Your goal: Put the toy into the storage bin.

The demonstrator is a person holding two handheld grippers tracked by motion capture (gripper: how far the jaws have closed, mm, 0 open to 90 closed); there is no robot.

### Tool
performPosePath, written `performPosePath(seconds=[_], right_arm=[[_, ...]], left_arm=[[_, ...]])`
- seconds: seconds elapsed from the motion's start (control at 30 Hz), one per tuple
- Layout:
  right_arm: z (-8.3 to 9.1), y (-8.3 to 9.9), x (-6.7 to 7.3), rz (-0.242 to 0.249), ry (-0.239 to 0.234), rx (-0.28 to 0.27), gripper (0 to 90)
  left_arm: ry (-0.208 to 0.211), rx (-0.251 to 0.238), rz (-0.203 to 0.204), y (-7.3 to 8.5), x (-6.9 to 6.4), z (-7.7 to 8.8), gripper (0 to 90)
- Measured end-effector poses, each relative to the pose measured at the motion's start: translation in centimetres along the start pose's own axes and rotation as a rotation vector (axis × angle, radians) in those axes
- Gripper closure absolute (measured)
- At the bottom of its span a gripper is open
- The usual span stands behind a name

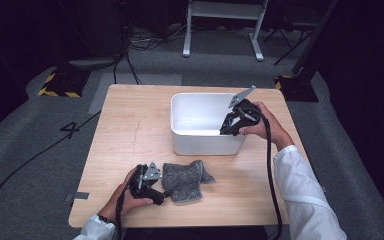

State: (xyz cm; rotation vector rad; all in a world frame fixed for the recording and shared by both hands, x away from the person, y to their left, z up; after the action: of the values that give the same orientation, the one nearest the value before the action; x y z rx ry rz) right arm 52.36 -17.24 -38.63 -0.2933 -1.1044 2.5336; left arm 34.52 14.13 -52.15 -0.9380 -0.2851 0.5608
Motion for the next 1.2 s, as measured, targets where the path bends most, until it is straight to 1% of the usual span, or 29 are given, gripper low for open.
performPosePath(seconds=[0.23, 0.4, 0.47, 0.57, 0.6, 0.7, 0.97, 1.2], right_arm=[[-0.2, -0.2, 0.1, -0.008, 0.006, -0.018, 25.5], [-0.6, -0.2, 0.4, -0.009, -0.011, -0.027, 26.1], [-0.7, -0.1, 0.4, -0.005, -0.010, -0.032, 26.1], [-0.6, -0.1, 0.3, -0.016, -0.011, -0.054, 26.4], [-0.5, -0.1, 0.3, -0.020, -0.012, -0.054, 26.2], [-0.3, -0.1, 0.2, -0.020, -0.007, -0.070, 25.5], [0.5, -0.4, 0.3, -0.015, 0.016, -0.112, 24.7], [1.5, -0.6, 0.4, -0.012, 0.064, -0.152, 22.6]], left_arm=[[-0.001, 0.000, 0.000, 0.0, 0.0, 0.0, 12.3], [-0.001, -0.001, 0.000, 0.0, 0.0, 0.0, 12.2], [-0.001, -0.001, 0.001, 0.0, 0.0, 0.0, 12.2], [0.000, -0.002, 0.001, 0.0, 0.0, 0.0, 12.2], [0.000, -0.001, 0.000, 0.0, 0.0, 0.0, 12.2], [0.000, -0.001, 0.001, 0.0, 0.0, 0.0, 12.2], [0.000, -0.001, 0.001, 0.0, 0.0, 0.0, 12.2], [0.000, -0.001, 0.001, 0.0, 0.0, 0.0, 12.2]])
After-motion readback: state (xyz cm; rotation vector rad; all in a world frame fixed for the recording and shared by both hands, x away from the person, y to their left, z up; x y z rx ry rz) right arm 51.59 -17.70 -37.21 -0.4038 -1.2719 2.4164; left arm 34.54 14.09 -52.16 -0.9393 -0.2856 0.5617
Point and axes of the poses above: each handheld gripper's, and its own axes: z roughly backward along the jaws, y roughly out of its underside, x roughly to its left, the point moved 2 cm from there along -z, roughly forward along the jaws, and after that the axes turned 12 degrees about -x, right-handed, at the moved point
